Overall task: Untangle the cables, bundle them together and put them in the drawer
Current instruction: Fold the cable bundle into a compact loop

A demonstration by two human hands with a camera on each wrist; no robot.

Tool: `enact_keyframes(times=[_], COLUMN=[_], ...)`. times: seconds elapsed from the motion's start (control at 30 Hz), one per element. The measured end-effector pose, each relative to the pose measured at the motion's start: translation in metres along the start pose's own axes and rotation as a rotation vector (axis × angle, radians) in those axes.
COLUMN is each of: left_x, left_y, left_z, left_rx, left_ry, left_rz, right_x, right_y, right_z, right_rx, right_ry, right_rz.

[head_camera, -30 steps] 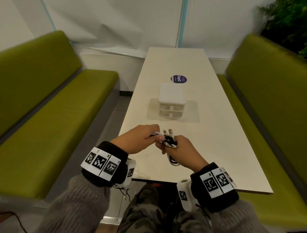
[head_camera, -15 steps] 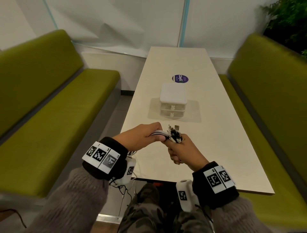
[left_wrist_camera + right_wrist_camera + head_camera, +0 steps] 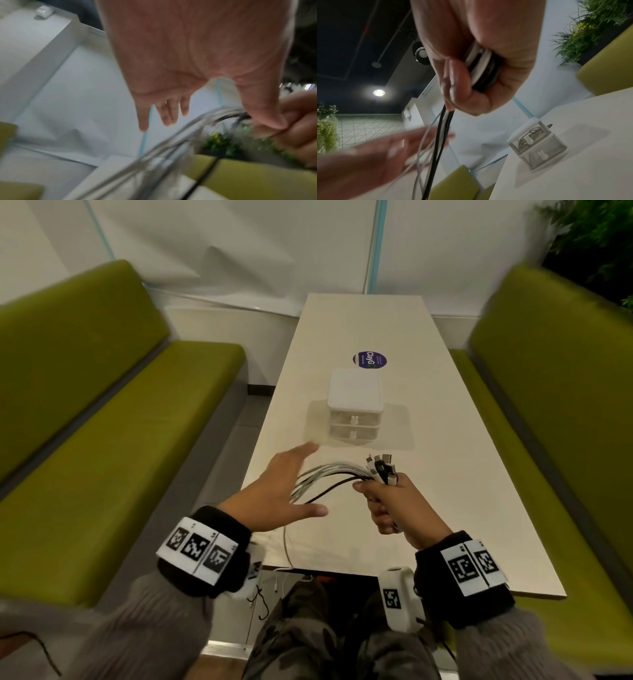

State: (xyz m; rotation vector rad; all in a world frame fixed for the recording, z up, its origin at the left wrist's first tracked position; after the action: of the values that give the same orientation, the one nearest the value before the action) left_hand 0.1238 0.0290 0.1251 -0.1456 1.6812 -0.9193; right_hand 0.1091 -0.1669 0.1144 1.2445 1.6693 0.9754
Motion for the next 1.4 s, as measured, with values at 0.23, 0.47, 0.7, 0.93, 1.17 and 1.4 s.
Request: enact_keyframes(times=[0.23, 0.47, 0.7, 0.93, 1.17, 1.4], left_x=[0.025, 0.011, 0.016, 0.007, 0.014, 0.026], left_y=[-0.037, 0.003, 0.015, -0.016, -0.037, -0.041], left_z=[0.025, 0.016, 0.012, 0.022, 0.028, 0.039], left_rx=[0.043, -0.026, -0.032, 0.041, 0.055, 0.011], left_ry=[-0.018, 0.039, -0.143, -0.392, -0.280, -0.177], left_rz=[-0.013, -0.236, -0.402, -0.514, -0.273, -0.194], right_x=[0.010, 0.004, 0.009, 0.028, 0.031, 0.029], right_y=[0.007, 0.003, 0.006, 0.014, 0.014, 0.016], right_z=[-0.004, -0.009, -0.004, 0.001, 0.012, 0.013], right_rx=[-0.026, -0.022, -0.104, -0.208, -0.207, -0.175], right_ry=[0.044, 0.052, -0.017, -0.003, -0.035, -0.042], right_rz=[-0.064, -0.074, 0.189, 0.251, 0.478, 0.503])
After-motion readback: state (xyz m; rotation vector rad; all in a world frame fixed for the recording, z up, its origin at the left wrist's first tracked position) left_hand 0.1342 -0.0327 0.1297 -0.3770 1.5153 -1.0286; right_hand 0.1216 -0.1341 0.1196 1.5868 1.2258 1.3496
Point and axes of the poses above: each hand's wrist, its own z-axis towards the middle knuckle, its own x-axis out of the palm, y = z × x, the point moved 3 cm from there along z, towards the middle knuckle, and after that the axes turned 6 degrees about -z, right-handed, at the moved point
